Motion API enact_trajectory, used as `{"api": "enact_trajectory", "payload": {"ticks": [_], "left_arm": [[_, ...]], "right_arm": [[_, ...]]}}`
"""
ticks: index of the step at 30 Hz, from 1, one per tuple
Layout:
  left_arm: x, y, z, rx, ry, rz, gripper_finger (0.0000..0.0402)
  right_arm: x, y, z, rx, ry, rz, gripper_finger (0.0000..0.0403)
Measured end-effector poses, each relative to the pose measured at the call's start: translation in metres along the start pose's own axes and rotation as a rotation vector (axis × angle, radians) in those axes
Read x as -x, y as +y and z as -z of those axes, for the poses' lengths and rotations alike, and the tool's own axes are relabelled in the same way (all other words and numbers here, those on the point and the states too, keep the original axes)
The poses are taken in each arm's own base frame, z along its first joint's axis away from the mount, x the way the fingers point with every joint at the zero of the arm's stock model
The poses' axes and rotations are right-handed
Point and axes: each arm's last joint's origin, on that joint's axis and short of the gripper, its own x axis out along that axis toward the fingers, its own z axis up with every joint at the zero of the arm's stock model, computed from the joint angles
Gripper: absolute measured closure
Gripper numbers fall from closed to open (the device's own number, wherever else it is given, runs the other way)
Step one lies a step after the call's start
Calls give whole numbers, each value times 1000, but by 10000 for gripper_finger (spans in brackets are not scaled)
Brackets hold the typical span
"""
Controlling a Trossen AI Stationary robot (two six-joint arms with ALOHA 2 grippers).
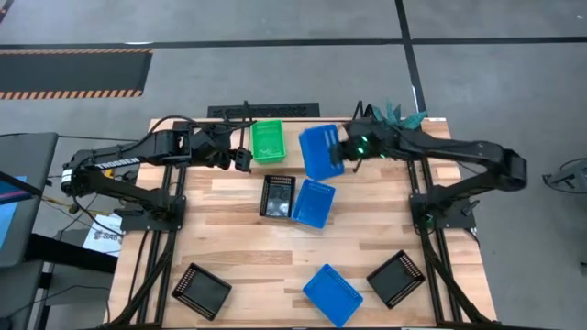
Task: Stack baskets on shelf by color
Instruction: Put the middle blue bin on the shelf
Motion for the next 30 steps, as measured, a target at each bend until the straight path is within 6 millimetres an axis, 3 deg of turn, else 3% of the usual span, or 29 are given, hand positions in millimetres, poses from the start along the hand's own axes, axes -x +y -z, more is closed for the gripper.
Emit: {"api": "enact_trajectory", "payload": {"ticks": [7,17,22,30], "left_arm": [[0,0,0,0,-3,-5,157],[0,0,0,1,-11,-5,157],[0,0,-1,6,-23,-11,157],[0,-1,-3,13,-39,6,157]], "right_arm": [[-56,-14,-36,-48,3,145,394],[-115,-41,-40,-90,112,268,387],[-135,-51,-39,-105,149,307,389],[-150,-57,-50,-129,158,312,376]]}}
